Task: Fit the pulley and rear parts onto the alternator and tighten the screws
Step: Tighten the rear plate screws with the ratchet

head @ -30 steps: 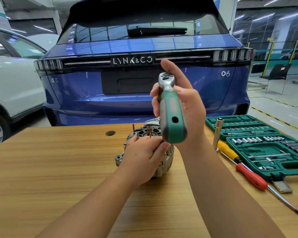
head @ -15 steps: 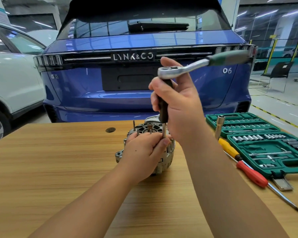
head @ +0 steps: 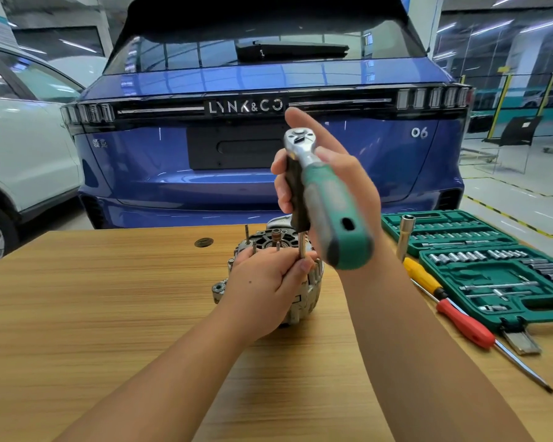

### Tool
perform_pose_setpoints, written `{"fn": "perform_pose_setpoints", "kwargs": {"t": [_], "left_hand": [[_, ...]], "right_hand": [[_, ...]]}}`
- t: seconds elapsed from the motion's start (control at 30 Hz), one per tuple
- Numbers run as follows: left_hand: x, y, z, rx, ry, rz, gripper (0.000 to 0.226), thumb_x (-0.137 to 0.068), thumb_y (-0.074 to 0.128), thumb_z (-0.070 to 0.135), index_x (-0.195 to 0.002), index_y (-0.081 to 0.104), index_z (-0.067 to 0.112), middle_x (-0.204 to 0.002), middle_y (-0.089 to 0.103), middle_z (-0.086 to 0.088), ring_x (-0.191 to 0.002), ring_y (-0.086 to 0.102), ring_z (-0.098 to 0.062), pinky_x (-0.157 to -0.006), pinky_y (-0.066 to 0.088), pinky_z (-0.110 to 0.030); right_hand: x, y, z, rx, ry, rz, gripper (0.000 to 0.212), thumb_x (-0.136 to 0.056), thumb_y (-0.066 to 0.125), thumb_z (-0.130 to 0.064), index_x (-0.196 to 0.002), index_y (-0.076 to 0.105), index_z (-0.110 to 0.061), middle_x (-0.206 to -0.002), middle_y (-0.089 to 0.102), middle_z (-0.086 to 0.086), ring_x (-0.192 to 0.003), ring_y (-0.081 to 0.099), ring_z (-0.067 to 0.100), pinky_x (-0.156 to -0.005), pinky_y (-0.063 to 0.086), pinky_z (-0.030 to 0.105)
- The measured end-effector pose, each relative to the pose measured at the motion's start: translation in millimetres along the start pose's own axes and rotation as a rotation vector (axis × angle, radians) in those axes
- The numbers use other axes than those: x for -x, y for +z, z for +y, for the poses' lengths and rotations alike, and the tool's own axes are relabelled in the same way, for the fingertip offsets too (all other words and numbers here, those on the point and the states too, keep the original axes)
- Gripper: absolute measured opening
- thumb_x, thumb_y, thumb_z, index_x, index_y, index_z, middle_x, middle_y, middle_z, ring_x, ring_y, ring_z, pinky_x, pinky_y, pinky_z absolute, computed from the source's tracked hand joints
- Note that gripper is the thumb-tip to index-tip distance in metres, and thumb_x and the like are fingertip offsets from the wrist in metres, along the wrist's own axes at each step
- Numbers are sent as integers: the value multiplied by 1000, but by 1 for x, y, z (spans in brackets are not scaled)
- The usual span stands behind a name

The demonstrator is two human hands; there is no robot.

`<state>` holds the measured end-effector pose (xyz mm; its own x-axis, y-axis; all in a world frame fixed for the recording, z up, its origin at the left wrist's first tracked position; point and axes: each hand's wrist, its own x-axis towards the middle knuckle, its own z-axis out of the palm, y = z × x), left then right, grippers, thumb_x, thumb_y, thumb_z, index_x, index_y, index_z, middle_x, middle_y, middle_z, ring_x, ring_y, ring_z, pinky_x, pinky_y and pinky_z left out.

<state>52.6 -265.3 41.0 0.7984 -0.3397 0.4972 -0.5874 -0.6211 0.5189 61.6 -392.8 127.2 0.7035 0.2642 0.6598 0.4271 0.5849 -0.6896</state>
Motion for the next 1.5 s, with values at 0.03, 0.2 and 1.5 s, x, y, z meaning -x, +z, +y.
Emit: {"fn": "perform_pose_setpoints", "kwargs": {"t": [0.03, 0.2, 1.5], "left_hand": [[0, 0, 0, -17, -2, -4, 28, -106, 35, 43, -92, 60, 38, -81, 62, 15, -89, 55, 2, -111, 32, -51], [-2, 2, 0, -47, -5, 10, 30, -107, 32, 41, -97, 60, 42, -90, 66, 17, -98, 59, -5, -119, 18, -45], [-4, 3, 7, -82, -16, 12, 39, -105, 37, 40, -69, 43, 54, -64, 49, 21, -75, 45, 11, -112, 24, -45]], "right_hand": [[0, -1, 0, 66, 6, -19, 34, -89, 46, -17, -116, 66, -22, -92, 55, 15, -68, 53, 19, -59, 45, 27], [6, -1, 5, 427, -23, 0, 27, -92, 60, -11, -92, 76, -32, -90, 58, 34, -71, 55, 20, -68, 49, 35], [4, 6, 4, 276, -202, 131, 41, -93, 48, -7, -124, 61, -31, -82, 53, 7, -60, 44, 12, -53, 42, 23]]}}
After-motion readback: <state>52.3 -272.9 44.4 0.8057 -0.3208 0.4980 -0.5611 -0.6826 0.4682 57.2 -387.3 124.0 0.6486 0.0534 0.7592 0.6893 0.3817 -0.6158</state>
